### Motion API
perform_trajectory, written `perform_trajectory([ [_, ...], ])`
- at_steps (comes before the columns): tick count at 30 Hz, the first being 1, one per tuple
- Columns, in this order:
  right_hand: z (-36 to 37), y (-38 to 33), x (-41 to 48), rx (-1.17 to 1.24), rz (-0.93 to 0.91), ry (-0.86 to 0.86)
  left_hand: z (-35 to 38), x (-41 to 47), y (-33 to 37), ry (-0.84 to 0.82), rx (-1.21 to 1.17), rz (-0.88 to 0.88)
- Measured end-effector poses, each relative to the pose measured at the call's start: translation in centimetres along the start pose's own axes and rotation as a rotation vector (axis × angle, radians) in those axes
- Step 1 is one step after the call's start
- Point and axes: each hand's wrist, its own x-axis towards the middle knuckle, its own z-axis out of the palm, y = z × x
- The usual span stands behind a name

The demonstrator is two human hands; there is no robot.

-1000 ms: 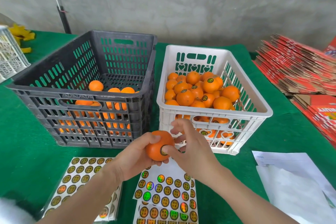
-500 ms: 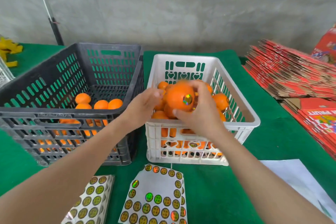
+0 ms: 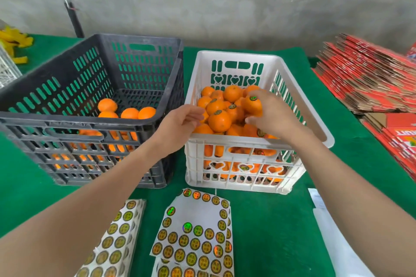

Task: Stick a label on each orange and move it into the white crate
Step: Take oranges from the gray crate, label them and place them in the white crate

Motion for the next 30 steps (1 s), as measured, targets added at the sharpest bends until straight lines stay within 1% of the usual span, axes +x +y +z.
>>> perform_trajectory([
  [1,0.1,-1.5,-1.7,0.182,-0.1,0.199,0.0,-0.4,0.1,0.022,-0.051,-0.002],
  [2,0.6,-2.9,-3.5,0.361,-0.216,0.334,-0.1,-0.9,0.1,0.043,-0.103,-0.001],
  [3,1.4,-4.4,-5.4,0.491,-0.315,0.367,-0.2,-1.4,0.2,0.061,-0.148,-0.002],
  [4,2.7,-5.6,-7.1,0.547,-0.38,0.302,-0.2,-1.9,0.2,0.076,-0.184,-0.004],
  [5,4.5,-6.5,-8.4,0.538,-0.388,0.154,-0.3,-2.3,0.3,0.088,-0.214,-0.002],
  [6,6.5,-7.0,-9.3,0.472,-0.344,-0.058,-0.4,-2.7,0.3,0.097,-0.246,0.0],
  [7,8.7,-7.1,-9.8,0.339,-0.282,-0.289,-0.5,-3.3,0.2,0.103,-0.274,0.004],
  [8,10.9,-6.7,-10.0,0.194,-0.217,-0.482,-0.6,-4.1,0.1,0.108,-0.3,0.008],
  [9,12.7,-6.4,-10.1,0.094,-0.145,-0.606,-0.7,-4.9,-0.2,0.114,-0.315,0.009],
  [10,14.1,-6.2,-10.3,0.036,-0.086,-0.666,-0.6,-5.9,-0.8,0.121,-0.319,-0.001],
  [11,15.2,-6.0,-10.4,0.008,-0.04,-0.675,-0.6,-6.9,-1.6,0.126,-0.312,-0.033],
  [13,16.8,-5.9,-10.5,0.002,0.012,-0.62,-0.3,-8.7,-3.8,0.125,-0.316,-0.169],
  [15,17.5,-6.0,-10.6,0.055,0.003,-0.524,0.3,-10.1,-6.3,0.087,-0.303,-0.374],
  [17,17.4,-6.1,-10.8,0.171,-0.041,-0.427,0.9,-11.4,-8.2,-0.01,-0.201,-0.587],
  [19,16.8,-6.1,-10.8,0.331,-0.078,-0.376,1.4,-12.5,-9.5,-0.12,-0.203,-0.717],
  [22,15.3,-6.7,-10.7,0.488,-0.111,-0.313,1.4,-13.4,-10.0,-0.263,-0.28,-0.847],
  [23,14.9,-6.9,-10.8,0.501,-0.123,-0.283,1.5,-13.5,-10.0,-0.276,-0.337,-0.893],
  [25,14.7,-7.2,-11.6,0.436,-0.208,-0.129,1.9,-13.4,-9.8,-0.254,-0.503,-0.964],
  [27,15.2,-7.4,-13.0,0.326,-0.284,0.035,2.2,-13.2,-9.5,-0.228,-0.628,-0.984],
  [28,15.6,-7.5,-13.8,0.308,-0.29,0.053,2.3,-13.1,-9.4,-0.219,-0.659,-0.983],
  [30,16.3,-7.8,-15.4,0.33,-0.245,0.001,2.4,-12.9,-9.3,-0.203,-0.682,-0.969],
])
